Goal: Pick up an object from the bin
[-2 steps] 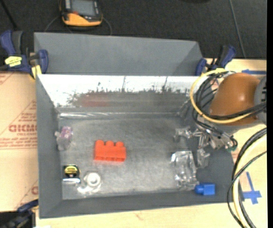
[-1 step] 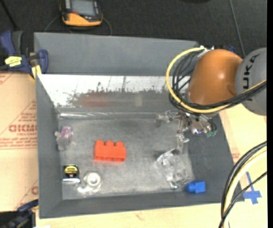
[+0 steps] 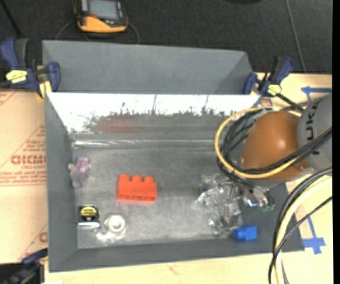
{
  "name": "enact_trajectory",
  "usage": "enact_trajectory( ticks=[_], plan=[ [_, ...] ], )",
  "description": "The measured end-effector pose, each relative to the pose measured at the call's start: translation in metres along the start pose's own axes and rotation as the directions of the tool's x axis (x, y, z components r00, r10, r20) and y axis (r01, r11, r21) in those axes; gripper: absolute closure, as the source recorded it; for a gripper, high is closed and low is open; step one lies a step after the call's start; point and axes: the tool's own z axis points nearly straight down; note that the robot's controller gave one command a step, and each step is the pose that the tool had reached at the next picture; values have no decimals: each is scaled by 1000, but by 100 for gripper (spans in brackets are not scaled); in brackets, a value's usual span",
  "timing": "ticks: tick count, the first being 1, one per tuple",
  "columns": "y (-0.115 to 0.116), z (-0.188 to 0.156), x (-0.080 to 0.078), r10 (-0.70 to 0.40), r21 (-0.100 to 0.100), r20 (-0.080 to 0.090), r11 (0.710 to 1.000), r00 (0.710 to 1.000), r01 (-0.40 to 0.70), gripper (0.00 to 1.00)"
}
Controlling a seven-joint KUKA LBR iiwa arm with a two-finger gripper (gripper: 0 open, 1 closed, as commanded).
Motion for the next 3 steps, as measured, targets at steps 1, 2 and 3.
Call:
enact_trajectory(
  ticks=[1, 2, 3],
  plan=[
    [-16, 14, -21, 22, -4, -15, 1000, 1000, -22, 0],
    [-15, 11, -24, 20, -2, -4, 1000, 1000, -20, 100],
    [2, -108, 15, -8, -4, -15, 1000, 1000, 8, 100]
  ],
)
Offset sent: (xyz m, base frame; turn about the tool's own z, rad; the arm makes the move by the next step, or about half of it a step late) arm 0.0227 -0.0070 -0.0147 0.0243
